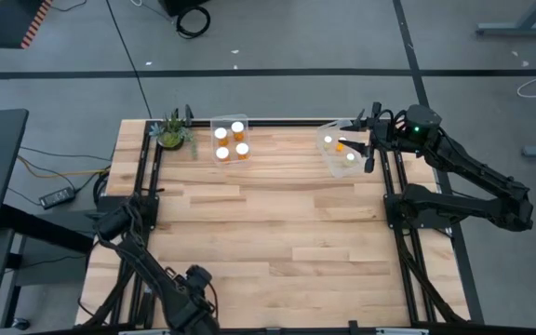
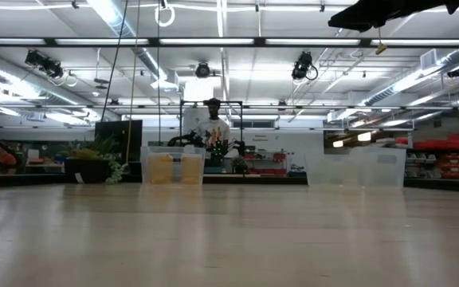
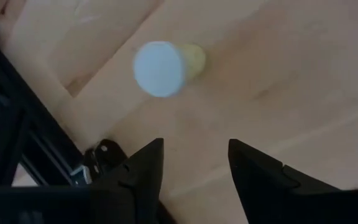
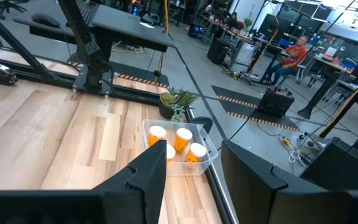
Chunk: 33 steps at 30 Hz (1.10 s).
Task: Pick and place medicine bottles into bin by pill shape (circle, oval)
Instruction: Put the small yellow pill bottle into the right transparent bin
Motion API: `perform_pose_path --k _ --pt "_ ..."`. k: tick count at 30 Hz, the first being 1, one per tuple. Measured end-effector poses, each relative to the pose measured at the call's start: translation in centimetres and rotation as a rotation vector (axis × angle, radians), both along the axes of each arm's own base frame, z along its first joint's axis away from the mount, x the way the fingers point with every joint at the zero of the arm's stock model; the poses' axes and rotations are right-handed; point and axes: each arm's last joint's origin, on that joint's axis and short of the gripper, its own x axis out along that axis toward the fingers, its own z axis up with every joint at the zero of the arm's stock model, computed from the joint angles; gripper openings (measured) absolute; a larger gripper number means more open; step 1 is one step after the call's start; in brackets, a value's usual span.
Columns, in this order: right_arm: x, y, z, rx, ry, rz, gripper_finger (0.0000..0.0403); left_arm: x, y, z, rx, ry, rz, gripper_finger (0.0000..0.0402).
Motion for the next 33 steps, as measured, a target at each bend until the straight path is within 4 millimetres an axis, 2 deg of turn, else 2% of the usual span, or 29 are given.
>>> perform_pose_path --k 4,7,15,23,33 --pt "0.0 0.0 0.0 0.001 0.000 0.000 0.0161 -0.6 0.4 -0.9 0.033 0.028 -0.009 0.0214" --pt "0.0 0.0 0.0 0.001 -0.001 0.000 0.0161 -1.0 0.6 -0.9 0.036 0.022 -0.017 0.0226" --pt "0.0 0.0 0.0 0.002 -0.002 0.008 0.0161 -2.9 1.5 0.5 0.055 -0.142 0.035 0.0219" --pt "0.0 0.0 0.0 0.002 -0.004 0.009 0.0161 -5.0 2.1 -0.4 0.004 -0.274 0.113 0.0225" --pt "0.0 0.0 0.0 0.001 -0.004 0.008 0.0161 -4.7 2.7 -2.0 -0.017 -0.319 0.129 0.0242"
